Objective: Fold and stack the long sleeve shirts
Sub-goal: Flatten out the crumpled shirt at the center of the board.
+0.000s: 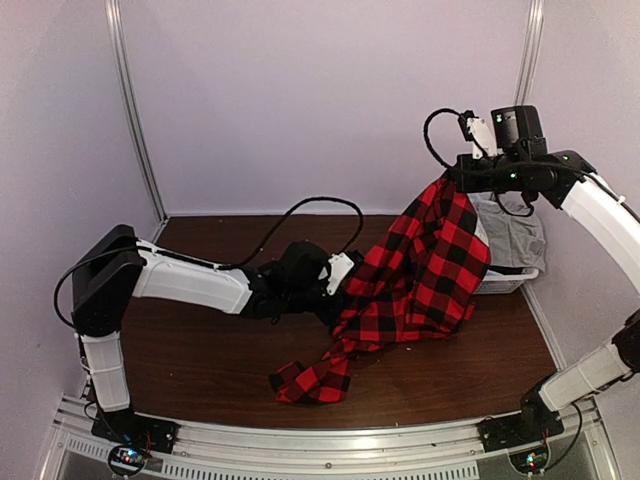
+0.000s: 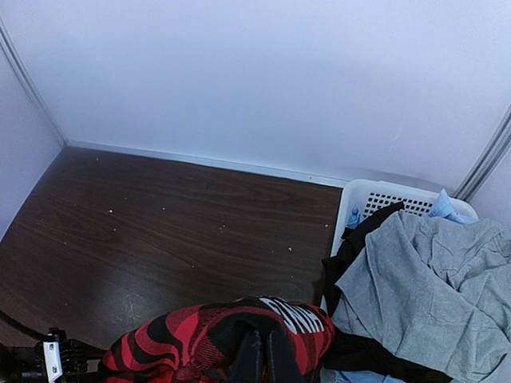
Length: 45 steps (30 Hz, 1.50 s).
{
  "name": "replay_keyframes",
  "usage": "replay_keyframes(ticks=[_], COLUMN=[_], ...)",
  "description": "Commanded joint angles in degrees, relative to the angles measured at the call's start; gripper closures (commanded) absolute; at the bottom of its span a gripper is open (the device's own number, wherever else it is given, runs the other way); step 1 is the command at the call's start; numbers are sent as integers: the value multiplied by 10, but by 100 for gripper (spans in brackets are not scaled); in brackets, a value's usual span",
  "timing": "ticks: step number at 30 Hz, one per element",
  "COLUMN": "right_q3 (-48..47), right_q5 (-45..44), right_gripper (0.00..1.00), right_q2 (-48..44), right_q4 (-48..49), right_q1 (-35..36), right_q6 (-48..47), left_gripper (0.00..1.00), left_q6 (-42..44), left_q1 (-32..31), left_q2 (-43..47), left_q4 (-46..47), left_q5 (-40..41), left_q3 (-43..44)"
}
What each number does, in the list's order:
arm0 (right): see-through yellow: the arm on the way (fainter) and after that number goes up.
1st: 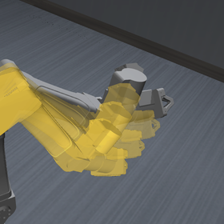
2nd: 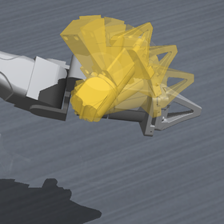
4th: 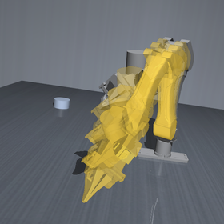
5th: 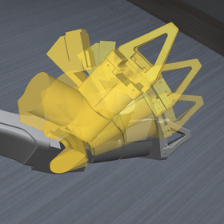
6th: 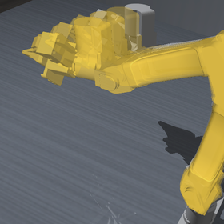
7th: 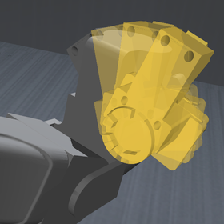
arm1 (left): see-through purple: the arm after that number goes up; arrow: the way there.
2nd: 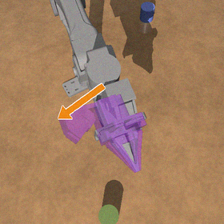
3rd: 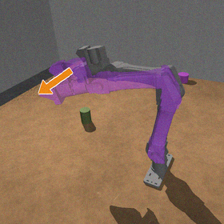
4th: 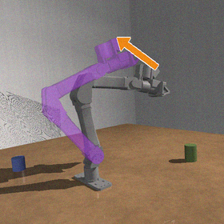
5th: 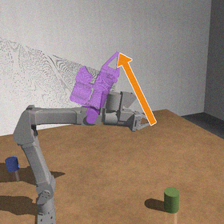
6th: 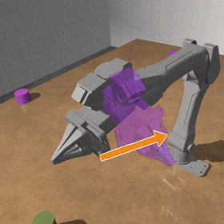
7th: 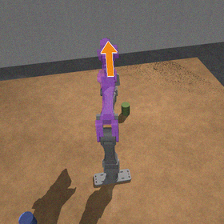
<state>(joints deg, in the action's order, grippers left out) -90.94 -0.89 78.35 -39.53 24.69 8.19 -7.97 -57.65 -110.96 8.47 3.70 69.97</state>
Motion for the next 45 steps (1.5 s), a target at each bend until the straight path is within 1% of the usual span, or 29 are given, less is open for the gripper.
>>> replay_keyframes(ticks=[1,2,3,6,8,9,11,13,15,16,17,18,20,21,22,25,29,32,36,42,45], right_q3=[30,41,57,110,146,160,181,190,190,187,183,180,172,167,162,141,113,83,50,34,36], right_q5=[-6,-10,-14,-9,6,24,38,46,56,61,66,69,66,63,61,52,35,19,19,24,26], right_gripper=[100,100,100,100,100,100,100,100,100,100,100,100,100,100,100,100,100,100,100,100,100], right_q2=[-23,-26,-28,-29,-21,-15,4,25,44,55,63,72,87,95,103,130,163,187,211,230,229], right_q4=[22,24,30,58,87,101,127,146,162,167,170,174,178,179,180,180,180,169,164,156,156], right_q1=[-7,-7,-7,-7,-7,-7,-6,-7,-7,-7,-7,-7,-7,-7,-7,-7,-9,-16,-30,-41,-45], right_q6=[7,7,7,17,26,30,37,40,42,42,42,41,38,36,35,32,32,31,28,20,19], left_gripper=[90,98,100,100,100,97,84,73,63,57,47,41,26,22,19,17,19,23,26,28,28], left_q6=[-15,-23,-30,-46,-45,-39,-25,-21,-31,-34,-40,-41,-44,-44,-41,-25,-9,-5,10,34,39], left_q1=[51,70,89,151,178,186,192,194,194,194,194,193,189,185,179,158,132,126,124,124,124], left_q2=[29,42,59,85,78,69,44,20,15,20,30,44,77,92,107,125,100,70,34,-21,-40], left_q4=[-5,-2,2,13,-6,-22,-63,-106,-113,-108,-96,-80,-41,-28,-20,-10,-16,-21,-33,-65,-75], left_q5=[-51,-77,-99,-150,-161,-156,-121,-71,-46,-49,-61,-76,-98,-101,-103,-112,-106,-112,-110,-81,-60], left_q3=[-8,-19,-31,-58,-47,-34,-3,23,28,23,8,-2,-41,-57,-67,-87,-81,-63,-31,31,46])
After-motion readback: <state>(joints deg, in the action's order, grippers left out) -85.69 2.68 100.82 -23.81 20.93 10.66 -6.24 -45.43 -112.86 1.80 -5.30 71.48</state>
